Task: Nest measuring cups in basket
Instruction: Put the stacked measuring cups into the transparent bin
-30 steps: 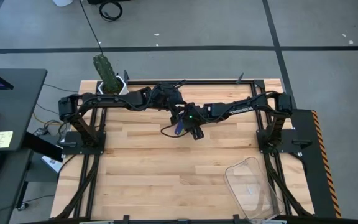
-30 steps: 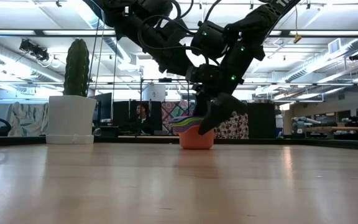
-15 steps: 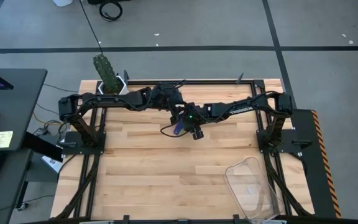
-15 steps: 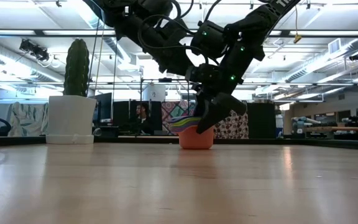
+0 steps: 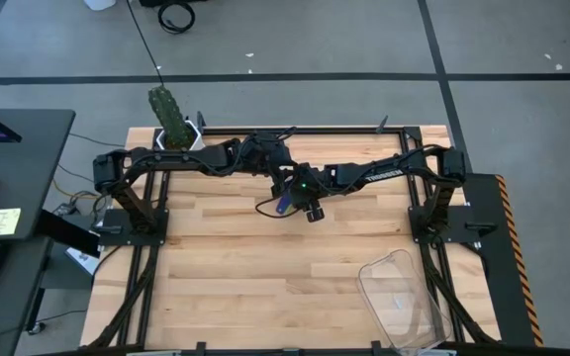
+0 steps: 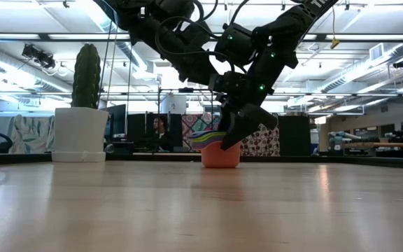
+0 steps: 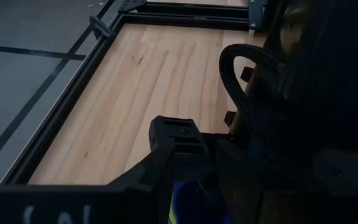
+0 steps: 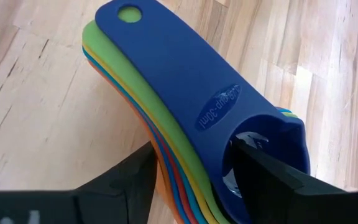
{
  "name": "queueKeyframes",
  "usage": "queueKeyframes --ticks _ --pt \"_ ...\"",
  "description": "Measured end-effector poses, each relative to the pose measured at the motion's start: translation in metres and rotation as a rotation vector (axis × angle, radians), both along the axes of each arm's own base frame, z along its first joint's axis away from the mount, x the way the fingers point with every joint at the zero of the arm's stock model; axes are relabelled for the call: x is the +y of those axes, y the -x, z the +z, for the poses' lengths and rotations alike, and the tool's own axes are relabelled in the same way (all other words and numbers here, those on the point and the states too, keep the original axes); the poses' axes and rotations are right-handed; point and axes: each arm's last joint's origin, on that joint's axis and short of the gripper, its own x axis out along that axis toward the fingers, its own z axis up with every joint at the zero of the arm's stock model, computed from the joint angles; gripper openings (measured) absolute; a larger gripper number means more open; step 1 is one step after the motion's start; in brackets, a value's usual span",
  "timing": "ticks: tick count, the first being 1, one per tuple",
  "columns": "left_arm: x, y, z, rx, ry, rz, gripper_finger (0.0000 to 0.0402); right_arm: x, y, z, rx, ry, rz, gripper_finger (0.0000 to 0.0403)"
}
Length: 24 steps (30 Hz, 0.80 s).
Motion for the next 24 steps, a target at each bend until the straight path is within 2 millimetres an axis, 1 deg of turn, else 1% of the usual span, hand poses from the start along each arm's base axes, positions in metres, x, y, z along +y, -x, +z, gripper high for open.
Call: queueKeyframes --ticks 9,14,24 --pt "0.0 0.0 0.0 0.001 -0.003 -0.001 0.0121 0.0 0.0 0.0 0.0 0.0 0.0 0.0208" --pt "0.0007 -0.0008 0.0016 -0.001 -0.077 -0.041 0.0121 0.0001 0.0 0.0 0.0 0.0 0.0 0.0208" --pt "0.0009 -0.001 0.0019 -0.007 -0.067 -0.033 0.0121 0.0003 0.0 0.0 0.001 0.0 0.001 0.0208"
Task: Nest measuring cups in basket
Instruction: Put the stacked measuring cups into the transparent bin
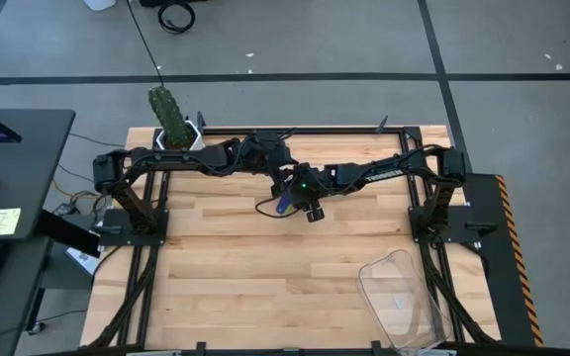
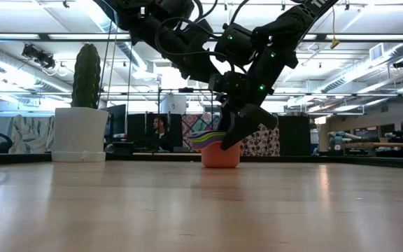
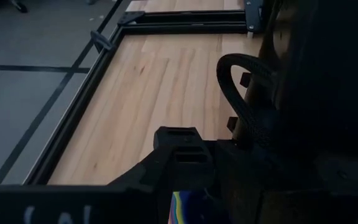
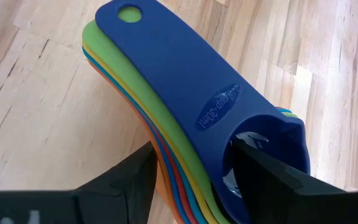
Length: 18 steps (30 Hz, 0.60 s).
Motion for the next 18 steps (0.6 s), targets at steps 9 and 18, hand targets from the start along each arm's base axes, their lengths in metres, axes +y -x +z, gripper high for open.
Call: queueKeyframes --ticks 9,18 --pt "0.0008 0.0 0.0005 -0.006 0.003 0.004 0.0121 0.0001 0.0 0.0 0.0 0.0 0.0 0.0203" --pt "0.0007 0.0004 0.0024 -0.032 0.067 0.043 0.0121 0.0001 -0.0003 0.0003 -0.002 0.0 0.0 0.017"
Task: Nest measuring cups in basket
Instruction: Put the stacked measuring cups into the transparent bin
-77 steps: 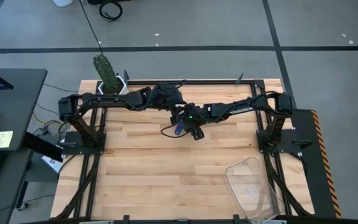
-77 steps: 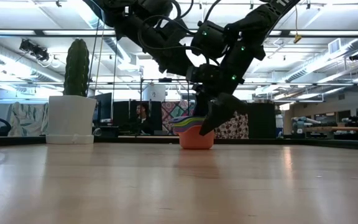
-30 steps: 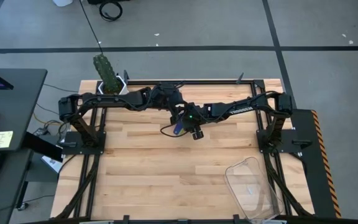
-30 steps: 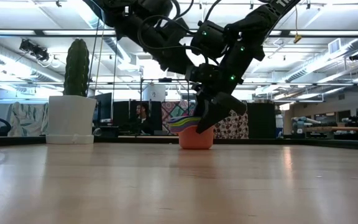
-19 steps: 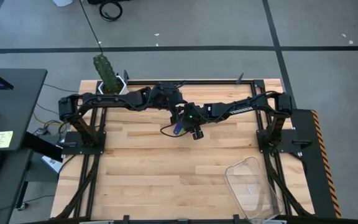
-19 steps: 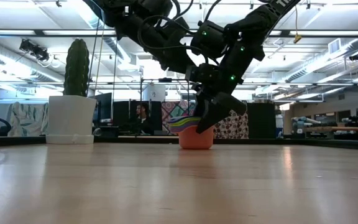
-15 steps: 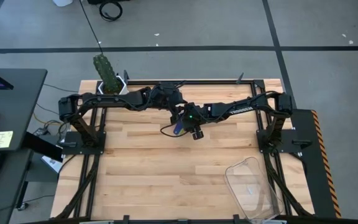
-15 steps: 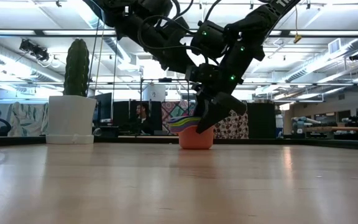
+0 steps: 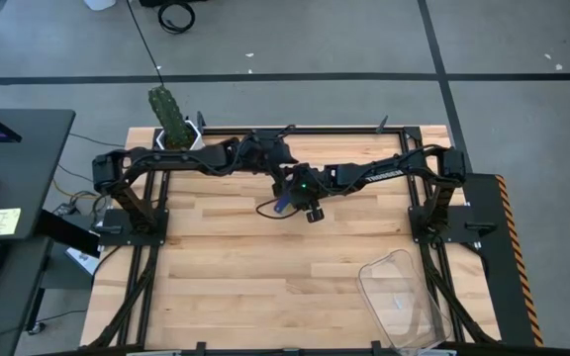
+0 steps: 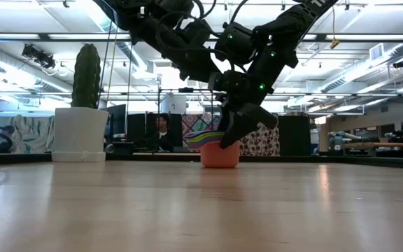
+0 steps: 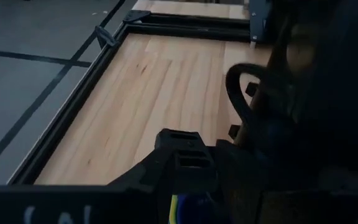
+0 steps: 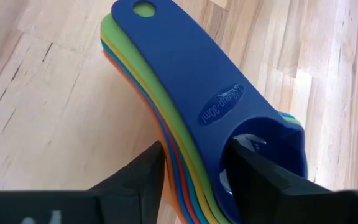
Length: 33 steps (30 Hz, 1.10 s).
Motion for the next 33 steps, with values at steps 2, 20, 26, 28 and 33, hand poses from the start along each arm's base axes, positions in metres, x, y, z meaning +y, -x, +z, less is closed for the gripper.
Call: queueKeyframes --ticks 2,20,26,28,33 --pt "0.0 0.001 0.006 -0.031 0.007 0.009 0.0121 0.0 0.0 0.0 0.0 0.0 0.0 0.0166" --pt "-0.009 0.047 0.075 -0.181 -0.056 0.053 0.0121 0.0 -0.001 0.001 -0.003 0.0 0.0 0.0125" --pt "-0.01 0.054 0.067 -0.065 -0.028 0.105 0.0121 -0.001 -0.004 0.005 -0.008 0.0 -0.001 0.0122" --pt "-0.01 0.056 0.064 -0.032 -0.014 0.109 0.0121 -0.001 -0.004 0.006 -0.004 -0.001 -0.001 0.0121" --pt "-0.013 0.06 0.056 0.058 0.031 0.118 0.0121 -0.001 -0.004 0.007 0.012 -0.003 -0.001 0.0121"
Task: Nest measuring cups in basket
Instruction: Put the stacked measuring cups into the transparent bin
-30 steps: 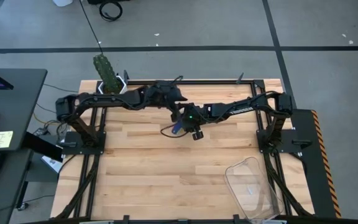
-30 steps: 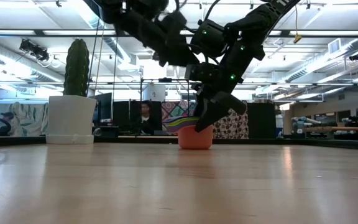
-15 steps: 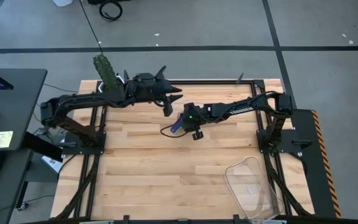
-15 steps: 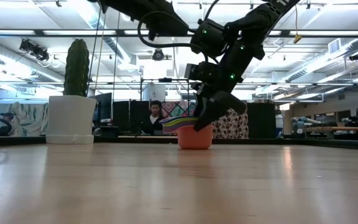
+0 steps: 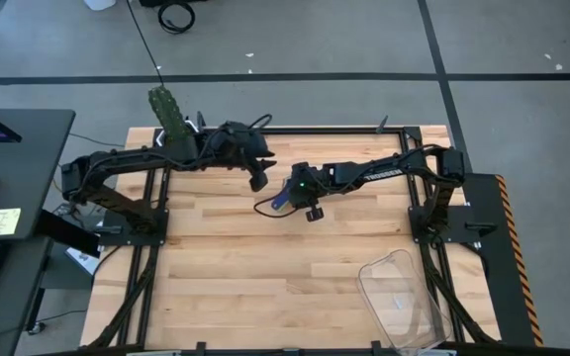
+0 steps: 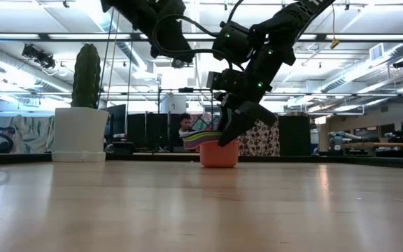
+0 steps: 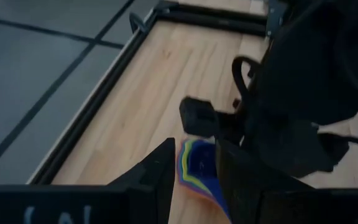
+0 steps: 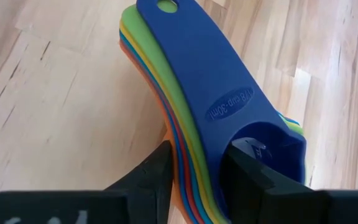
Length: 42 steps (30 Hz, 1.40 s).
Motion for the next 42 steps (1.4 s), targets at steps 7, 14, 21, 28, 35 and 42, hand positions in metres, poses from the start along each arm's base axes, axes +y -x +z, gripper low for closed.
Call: queueKeyframes --ticks 7,14,21,28,35,42 --pt "-0.002 0.002 -0.004 0.047 0.02 -0.001 0.0121 0.0 0.001 0.002 0.001 0.0 0.0 0.0116" --pt "-0.002 0.002 -0.004 0.047 0.021 -0.001 0.0121 0.001 0.002 0.004 0.002 0.005 -0.006 0.0109" --pt "-0.002 0.003 -0.005 0.055 0.024 -0.001 0.0121 0.001 0.003 0.004 0.016 0.018 -0.012 0.0101" --pt "-0.003 0.003 -0.005 0.06 0.025 -0.001 0.0121 0.004 0.004 0.003 0.028 0.02 -0.004 0.0099" --pt "-0.003 0.003 -0.006 0.064 0.026 -0.001 0.0121 0.009 0.003 0.003 0.03 0.021 0.01 0.0099" --pt "-0.003 0.004 -0.007 0.077 0.03 -0.002 0.0121 0.012 0.008 0.01 0.041 0.016 0.015 0.0099"
